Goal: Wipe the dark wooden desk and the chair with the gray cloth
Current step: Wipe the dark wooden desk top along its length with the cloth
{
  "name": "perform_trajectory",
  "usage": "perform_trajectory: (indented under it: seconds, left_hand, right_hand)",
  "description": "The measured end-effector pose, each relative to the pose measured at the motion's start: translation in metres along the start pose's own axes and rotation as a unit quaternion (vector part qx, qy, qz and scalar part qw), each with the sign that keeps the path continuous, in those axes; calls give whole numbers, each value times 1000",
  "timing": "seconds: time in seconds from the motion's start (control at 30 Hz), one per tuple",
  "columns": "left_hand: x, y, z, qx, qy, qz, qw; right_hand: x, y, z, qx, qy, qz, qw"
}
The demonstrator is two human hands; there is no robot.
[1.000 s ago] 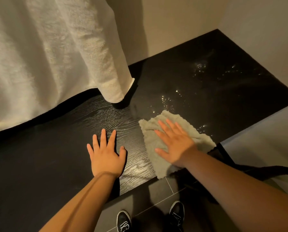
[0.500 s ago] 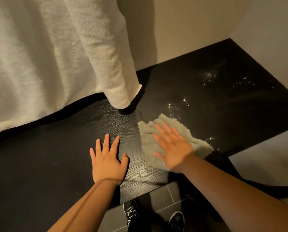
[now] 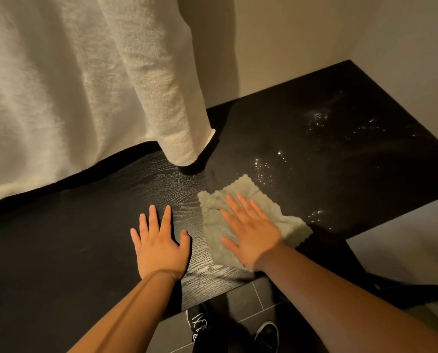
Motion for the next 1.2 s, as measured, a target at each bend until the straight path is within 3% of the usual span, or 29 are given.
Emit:
perform_trajectory:
  seconds: [0.17, 0.27, 0.47, 0.63, 0.77, 0.97, 1.2]
  left_hand:
    - [0, 0, 0, 2, -6, -6, 1000]
    - [-1, 0, -1, 4, -6, -7, 1000]
    - [-1, 1, -1, 7, -15, -10, 1000]
    - [0, 0, -2, 7, -20, -8, 1000]
    - [-1, 1, -1, 9, -21, -3, 1000]
    - [-3, 4, -1, 11, -22, -2, 1000]
    - [-1, 3, -2, 7, -30, -6, 1000]
  right_hand:
    - [24, -12, 50, -52, 15, -1, 999]
    - [9, -6, 33, -89, -9, 7, 996]
    - [-5, 8, -22, 11, -4, 32, 999]
    - [11, -8, 31, -43, 14, 13, 999]
    - [5, 3, 16, -80, 11, 3, 997]
    - [-9, 22, -29, 24, 8, 10, 1000]
    - [14, 3, 33, -43, 29, -16, 999]
Point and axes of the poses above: each hand's wrist, its own z-axis away from the middle knuckle, its own x-axis out of the palm, y = z × x, the point moved 7 cm from there along -z, towards the middle knuckle, and after that the axes turned 6 degrees about x, right-handed, at the moved point
